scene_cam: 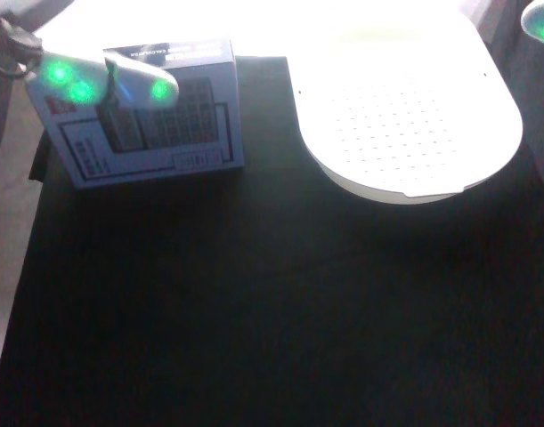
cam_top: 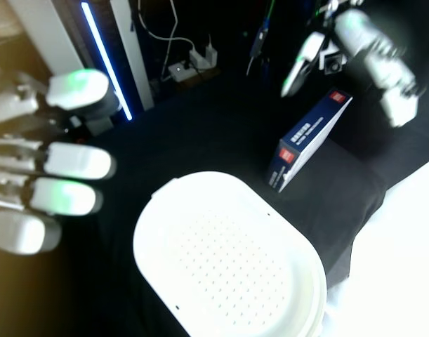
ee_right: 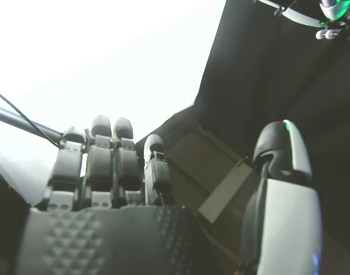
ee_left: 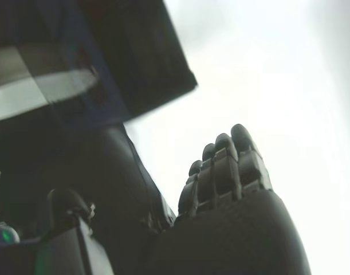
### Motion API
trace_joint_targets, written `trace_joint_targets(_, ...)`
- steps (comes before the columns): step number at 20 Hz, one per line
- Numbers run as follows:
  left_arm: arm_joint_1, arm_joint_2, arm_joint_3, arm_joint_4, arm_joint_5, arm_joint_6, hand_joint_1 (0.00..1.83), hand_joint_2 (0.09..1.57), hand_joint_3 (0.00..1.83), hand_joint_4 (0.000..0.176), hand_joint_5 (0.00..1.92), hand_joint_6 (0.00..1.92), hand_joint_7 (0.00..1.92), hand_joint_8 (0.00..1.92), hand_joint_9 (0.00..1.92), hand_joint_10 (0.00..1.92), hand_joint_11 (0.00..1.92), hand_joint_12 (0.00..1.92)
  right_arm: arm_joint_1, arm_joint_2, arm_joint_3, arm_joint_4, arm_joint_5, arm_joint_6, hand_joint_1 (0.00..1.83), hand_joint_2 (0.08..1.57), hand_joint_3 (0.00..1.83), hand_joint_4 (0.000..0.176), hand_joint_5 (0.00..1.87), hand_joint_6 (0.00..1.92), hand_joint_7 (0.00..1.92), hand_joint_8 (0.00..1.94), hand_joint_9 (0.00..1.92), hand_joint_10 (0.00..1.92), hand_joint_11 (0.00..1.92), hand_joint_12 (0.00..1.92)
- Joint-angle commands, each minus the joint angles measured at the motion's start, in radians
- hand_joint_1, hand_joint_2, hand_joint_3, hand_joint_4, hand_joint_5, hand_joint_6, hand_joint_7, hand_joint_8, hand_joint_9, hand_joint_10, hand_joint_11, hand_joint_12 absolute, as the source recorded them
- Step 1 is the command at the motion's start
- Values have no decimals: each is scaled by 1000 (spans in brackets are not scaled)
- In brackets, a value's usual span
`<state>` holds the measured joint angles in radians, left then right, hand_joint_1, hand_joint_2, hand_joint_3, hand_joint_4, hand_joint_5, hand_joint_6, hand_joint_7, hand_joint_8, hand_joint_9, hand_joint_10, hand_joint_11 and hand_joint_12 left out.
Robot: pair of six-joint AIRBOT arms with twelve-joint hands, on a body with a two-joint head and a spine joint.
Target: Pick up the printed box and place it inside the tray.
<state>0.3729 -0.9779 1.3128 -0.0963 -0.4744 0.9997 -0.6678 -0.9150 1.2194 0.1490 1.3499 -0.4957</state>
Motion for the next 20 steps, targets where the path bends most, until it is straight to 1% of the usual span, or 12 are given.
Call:
trace_joint_targets(1, -17, 6, 12, -4, -77, -4, 489, 687, 1, 28, 0, 0, 192, 1, 216, 4, 0, 619, 14, 6, 6, 17, 110, 4, 599, 837, 16, 154, 77, 2, 215, 2, 198, 5, 0, 465)
trace_joint_targets(2, -17, 0, 21, 4, -51, -3, 485, 669, 0, 20, 0, 0, 205, 4, 233, 8, 0, 637, 14, 6, 6, 17, 110, 4, 597, 828, 9, 165, 76, 1, 226, 3, 211, 7, 0, 487)
trace_joint_targets(5, -17, -15, 42, 11, 3, -3, 521, 645, 0, 75, 0, 0, 179, 1, 206, 2, 0, 663, 14, 4, 6, 17, 110, 4, 570, 830, 8, 157, 55, 0, 235, 3, 239, 11, 0, 465)
trace_joint_targets(10, -16, -58, 86, 15, 73, -3, 573, 641, 0, 15, 0, 0, 222, 6, 220, 3, 0, 605, 14, 1, 6, 17, 110, 4, 576, 816, 2, 146, 76, 4, 247, 0, 240, 2, 0, 372)
trace_joint_targets(12, -8, -71, 92, 15, 76, -3, 638, 639, 0, 10, 10, 4, 246, 9, 229, 5, 0, 577, 15, 1, 5, 17, 111, 4, 578, 824, 4, 136, 84, 2, 253, 1, 248, 3, 0, 366)
trace_joint_targets(13, -5, -74, 93, 15, 76, -3, 664, 658, 4, 2, 34, 6, 271, 9, 249, 7, 0, 616, 15, 1, 5, 17, 111, 4, 576, 826, 5, 145, 100, 8, 265, 6, 257, 6, 0, 369)
trace_joint_targets(14, -3, -75, 93, 15, 73, -3, 840, 753, 9, 0, 119, 5, 343, 7, 357, 16, 46, 690, 15, 1, 5, 17, 111, 4, 560, 859, 20, 128, 79, 1, 246, 1, 245, 1, 0, 374)
trace_joint_targets(15, 0, -78, 93, 16, 69, -3, 984, 848, 9, 0, 180, 4, 412, 7, 493, 24, 122, 760, 15, 1, 5, 16, 111, 4, 536, 878, 21, 124, 84, 2, 257, 3, 263, 6, 0, 458)
trace_joint_targets(16, 4, -79, 91, 16, 60, -3, 1172, 950, 5, 0, 453, 34, 663, 30, 758, 54, 380, 825, 15, 0, 5, 16, 111, 4, 540, 890, 19, 123, 94, 4, 267, 4, 279, 8, 0, 505)
trace_joint_targets(17, 9, -79, 89, 16, 53, -3, 1327, 1038, 6, 0, 735, 54, 975, 710, 986, 67, 575, 934, 15, 0, 6, 15, 111, 4, 518, 904, 23, 111, 89, 0, 267, 2, 275, 5, 0, 521)
trace_joint_targets(18, 12, -79, 87, 15, 49, -3, 1299, 1054, 0, 0, 1030, 450, 1116, 888, 1253, 353, 871, 1241, 15, -1, 6, 15, 111, 4, 526, 904, 20, 103, 117, 11, 296, 13, 291, 11, 0, 518)
trace_joint_targets(20, 18, -80, 83, 15, 39, -3, 1293, 1039, 4, 0, 1096, 608, 1215, 781, 1357, 401, 1136, 1097, 15, -1, 6, 15, 111, 4, 517, 884, 4, 79, 136, 5, 333, 8, 321, 11, 0, 582)
